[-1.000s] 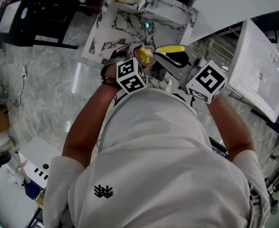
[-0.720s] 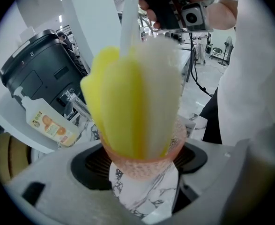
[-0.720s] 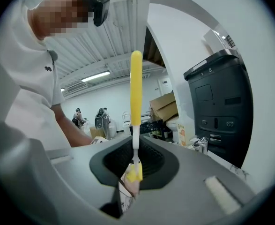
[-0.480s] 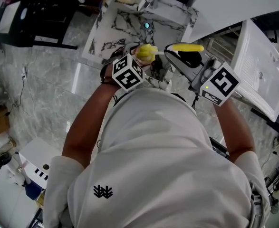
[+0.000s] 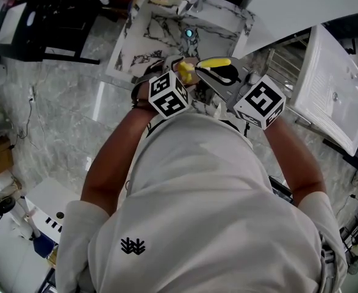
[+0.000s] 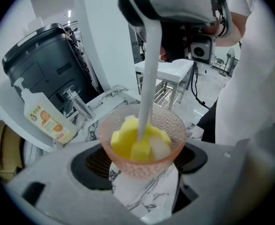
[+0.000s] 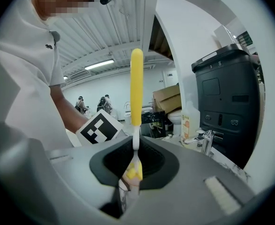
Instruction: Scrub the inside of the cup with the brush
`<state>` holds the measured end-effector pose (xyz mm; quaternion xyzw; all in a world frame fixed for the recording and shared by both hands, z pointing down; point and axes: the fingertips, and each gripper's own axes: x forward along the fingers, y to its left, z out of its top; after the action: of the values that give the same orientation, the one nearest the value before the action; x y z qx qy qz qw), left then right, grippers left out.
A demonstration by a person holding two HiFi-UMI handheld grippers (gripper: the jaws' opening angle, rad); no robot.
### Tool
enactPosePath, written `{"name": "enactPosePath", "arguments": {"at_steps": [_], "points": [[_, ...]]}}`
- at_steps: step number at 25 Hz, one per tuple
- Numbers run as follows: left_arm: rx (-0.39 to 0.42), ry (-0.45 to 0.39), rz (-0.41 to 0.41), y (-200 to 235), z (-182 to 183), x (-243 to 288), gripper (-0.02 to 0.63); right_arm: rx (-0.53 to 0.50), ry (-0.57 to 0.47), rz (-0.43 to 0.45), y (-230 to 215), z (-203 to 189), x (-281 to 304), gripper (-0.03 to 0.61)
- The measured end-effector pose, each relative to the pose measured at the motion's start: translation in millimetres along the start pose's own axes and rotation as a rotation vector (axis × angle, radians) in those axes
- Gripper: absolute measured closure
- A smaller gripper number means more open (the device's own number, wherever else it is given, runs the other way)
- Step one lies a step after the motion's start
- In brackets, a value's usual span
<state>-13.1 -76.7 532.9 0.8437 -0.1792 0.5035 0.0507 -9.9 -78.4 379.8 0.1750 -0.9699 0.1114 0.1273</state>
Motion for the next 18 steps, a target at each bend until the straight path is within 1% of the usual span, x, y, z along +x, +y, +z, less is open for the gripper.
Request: {"name": "enactPosePath", "arguments": {"at_steps": [3,7,9,13,18], "points": [[-0.008,-0.003,0.004,1.9,-4.2,-0.4,0.238,0.003,0.021,-0.005,-1.9,-5.5,-2.1,0.537],[0.006,0.012,0.018,4.1,-11.7,3.6,0.238,0.003,0.042,-0.019,-6.3,-10.4,-7.4,0.537],[0.002,0.014,0.018,4.6,-15.7,5.4,0.238,0.004,0.048,-0.025,-7.4,-9.2,-12.6,0.537],[0.009,0.022,0.022,6.6,-22.9,6.8,0.238,-0.001,0.047,-0.028,-5.2,1.5,-24.1,0.535],[-0.001,0.028,0.032,12.1,-33.5,6.1,0.238,0.013,0.009,-0.038,-3.4,23.6,-38.4,0.535]]}}
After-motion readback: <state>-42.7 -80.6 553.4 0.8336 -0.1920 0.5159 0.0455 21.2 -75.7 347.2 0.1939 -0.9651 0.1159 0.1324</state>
